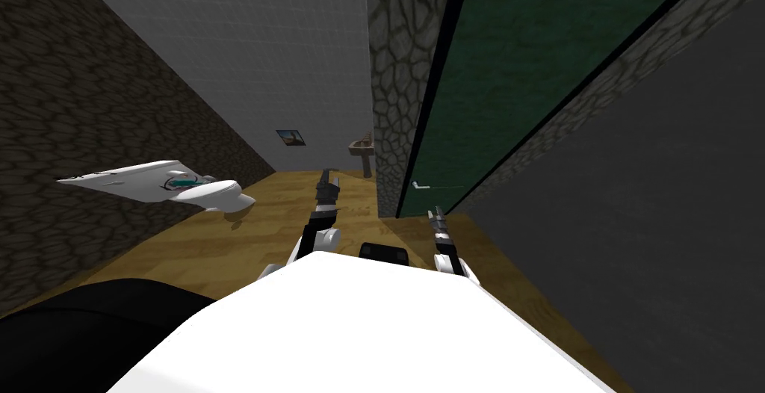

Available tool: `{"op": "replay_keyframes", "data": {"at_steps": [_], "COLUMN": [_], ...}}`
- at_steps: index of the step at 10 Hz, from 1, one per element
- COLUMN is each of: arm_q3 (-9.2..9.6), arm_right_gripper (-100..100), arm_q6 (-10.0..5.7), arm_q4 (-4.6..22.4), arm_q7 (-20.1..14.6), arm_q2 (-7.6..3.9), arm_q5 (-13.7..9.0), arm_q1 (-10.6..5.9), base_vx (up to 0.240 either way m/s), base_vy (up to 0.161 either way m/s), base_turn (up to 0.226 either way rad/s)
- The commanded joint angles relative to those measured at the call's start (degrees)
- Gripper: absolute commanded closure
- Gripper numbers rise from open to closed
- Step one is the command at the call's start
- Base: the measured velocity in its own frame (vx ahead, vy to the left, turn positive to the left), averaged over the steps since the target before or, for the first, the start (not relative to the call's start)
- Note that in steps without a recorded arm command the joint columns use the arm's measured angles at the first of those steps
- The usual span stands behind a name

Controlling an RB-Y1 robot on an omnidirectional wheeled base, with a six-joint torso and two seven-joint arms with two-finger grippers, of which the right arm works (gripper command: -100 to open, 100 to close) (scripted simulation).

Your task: Pull the door open

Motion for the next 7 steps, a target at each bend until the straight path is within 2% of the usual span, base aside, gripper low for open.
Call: {"op": "replay_keyframes", "data": {"at_steps": [1, 2, 3, 4, 5, 6, 7], "arm_q3": [0.09, 0.26, 0.26, 0.44, 0.60, 0.60, 0.76], "arm_right_gripper": [-100, -100, -100, -100, -100, -100, -100], "arm_q6": [-0.59, -1.34, -1.34, -2.09, -2.79, -2.79, -3.46], "arm_q4": [2.34, 4.08, 4.76, 7.18, 8.48, 9.45, 11.36], "arm_q7": [-0.50, -1.00, -1.00, -1.50, -1.96, -1.96, -2.42], "arm_q2": [-0.55, -1.21, -1.21, -1.87, -2.48, -2.48, -3.08], "arm_q5": [-0.11, -0.23, -0.23, -0.36, -0.47, -0.47, -0.59], "arm_q1": [-0.32, -0.98, -0.98, -1.64, -2.26, -2.26, -2.86], "base_vx": [0.078, 0.069, 0.042, 0.045, 0.079, 0.054, 0.042], "base_vy": [-0.012, -0.009, -0.014, -0.014, -0.029, -0.027, -0.015], "base_turn": [0.041, 0.091, 0.058, 0.107, 0.124, 0.092, 0.113]}}
